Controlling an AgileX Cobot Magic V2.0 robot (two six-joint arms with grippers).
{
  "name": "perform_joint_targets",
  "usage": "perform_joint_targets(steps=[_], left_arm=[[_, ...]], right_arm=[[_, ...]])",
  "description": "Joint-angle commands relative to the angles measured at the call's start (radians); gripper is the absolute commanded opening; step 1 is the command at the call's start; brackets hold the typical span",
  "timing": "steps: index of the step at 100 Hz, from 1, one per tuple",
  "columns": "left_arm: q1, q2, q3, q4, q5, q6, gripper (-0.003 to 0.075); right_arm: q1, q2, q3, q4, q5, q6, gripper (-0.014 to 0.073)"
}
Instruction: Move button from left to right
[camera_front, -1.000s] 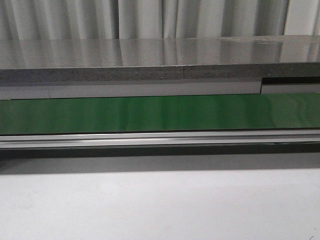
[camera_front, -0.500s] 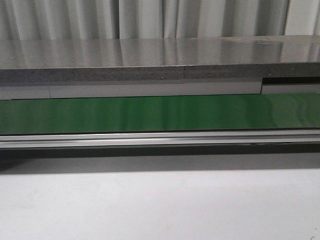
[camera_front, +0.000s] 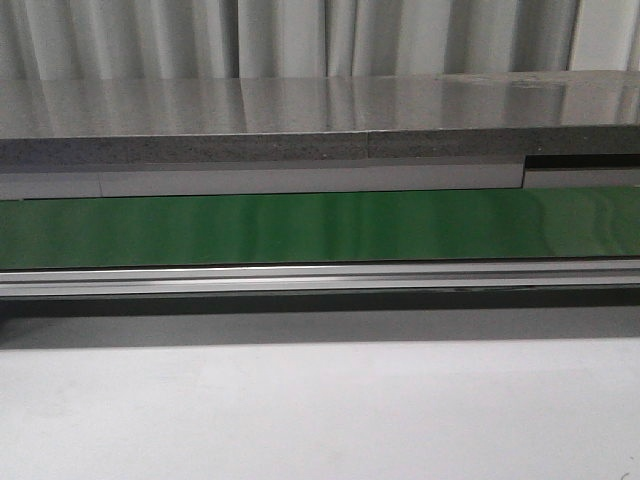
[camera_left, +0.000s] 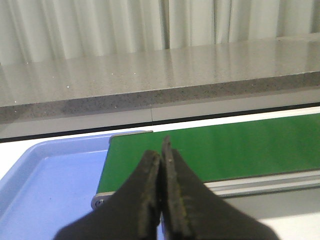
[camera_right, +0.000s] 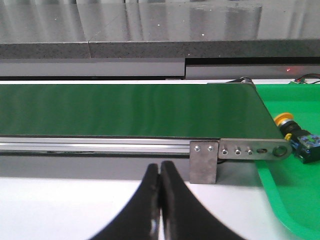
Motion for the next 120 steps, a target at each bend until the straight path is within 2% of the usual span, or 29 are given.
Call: perform_joint_targets(steps=[1,24,120], left_arm=[[-0.002,-0.029,-0.003,0.004,-0.118,-0.02,-0.002],[0.005,-0.031,0.043,0.004,-0.157,-0.028,-0.002],[0.005,-0.031,0.043,0.004,-0.139,-0.03,-0.002]], right_arm=[[-0.008,-0.021,-0.016,0.001,-0.082,-0.002,-0.0068],[-0.008,-0.021,-0.016,0.001,-0.082,-0.002,-0.0068],[-0.008,-0.021,-0.016,0.001,-0.082,-0.002,-0.0068]])
